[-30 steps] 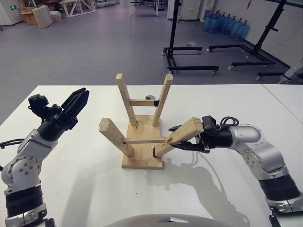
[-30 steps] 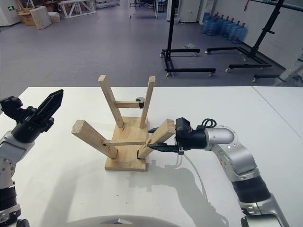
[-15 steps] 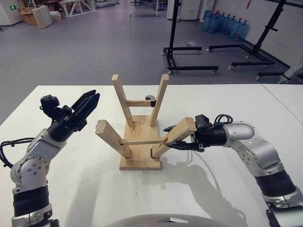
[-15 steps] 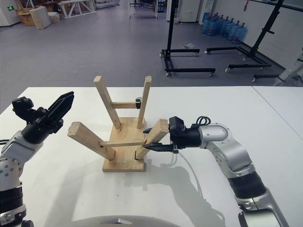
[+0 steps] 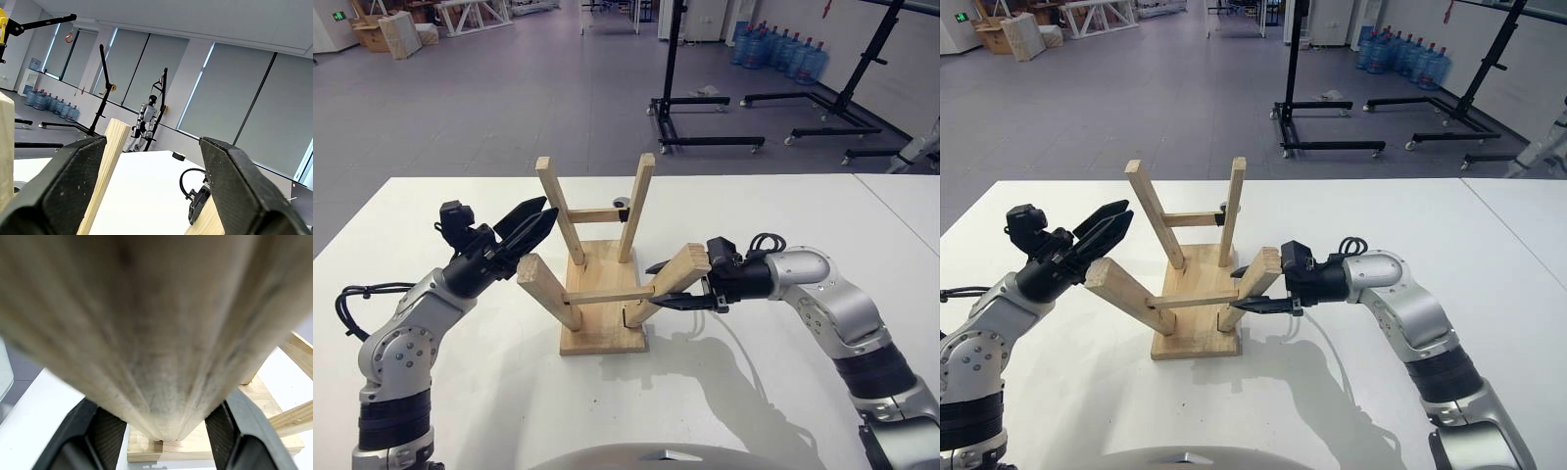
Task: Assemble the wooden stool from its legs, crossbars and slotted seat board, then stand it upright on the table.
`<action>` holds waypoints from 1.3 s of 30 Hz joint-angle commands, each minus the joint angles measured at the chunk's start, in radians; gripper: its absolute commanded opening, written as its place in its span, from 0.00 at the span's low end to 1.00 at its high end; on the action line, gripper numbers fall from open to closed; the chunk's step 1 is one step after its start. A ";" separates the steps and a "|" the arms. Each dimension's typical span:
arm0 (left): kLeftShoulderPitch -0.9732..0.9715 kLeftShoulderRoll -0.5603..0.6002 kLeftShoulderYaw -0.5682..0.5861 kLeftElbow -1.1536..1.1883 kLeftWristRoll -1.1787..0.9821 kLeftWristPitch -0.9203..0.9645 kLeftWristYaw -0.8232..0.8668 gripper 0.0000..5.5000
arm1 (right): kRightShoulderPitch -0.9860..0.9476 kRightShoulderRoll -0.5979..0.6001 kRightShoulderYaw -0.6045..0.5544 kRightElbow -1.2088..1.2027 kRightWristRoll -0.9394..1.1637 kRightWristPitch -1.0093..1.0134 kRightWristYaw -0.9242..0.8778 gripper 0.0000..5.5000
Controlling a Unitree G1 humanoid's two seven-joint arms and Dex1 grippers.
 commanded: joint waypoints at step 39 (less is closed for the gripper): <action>-0.057 0.047 -0.067 0.056 0.143 -0.050 -0.027 0.63 | 0.090 0.012 -0.116 -0.187 -0.028 0.252 -0.295 0.74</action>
